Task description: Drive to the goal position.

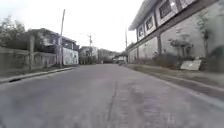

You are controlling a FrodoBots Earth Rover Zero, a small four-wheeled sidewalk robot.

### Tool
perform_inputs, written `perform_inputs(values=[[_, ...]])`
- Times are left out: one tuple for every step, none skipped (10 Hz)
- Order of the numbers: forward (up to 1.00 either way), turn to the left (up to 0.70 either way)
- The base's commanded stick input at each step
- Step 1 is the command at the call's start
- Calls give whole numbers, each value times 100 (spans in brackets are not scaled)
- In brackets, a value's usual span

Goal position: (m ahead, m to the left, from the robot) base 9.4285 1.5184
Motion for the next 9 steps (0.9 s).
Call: perform_inputs(values=[[100,1],[100,1],[100,1],[100,1],[100,1],[100,1],[100,1],[100,1],[100,1]])
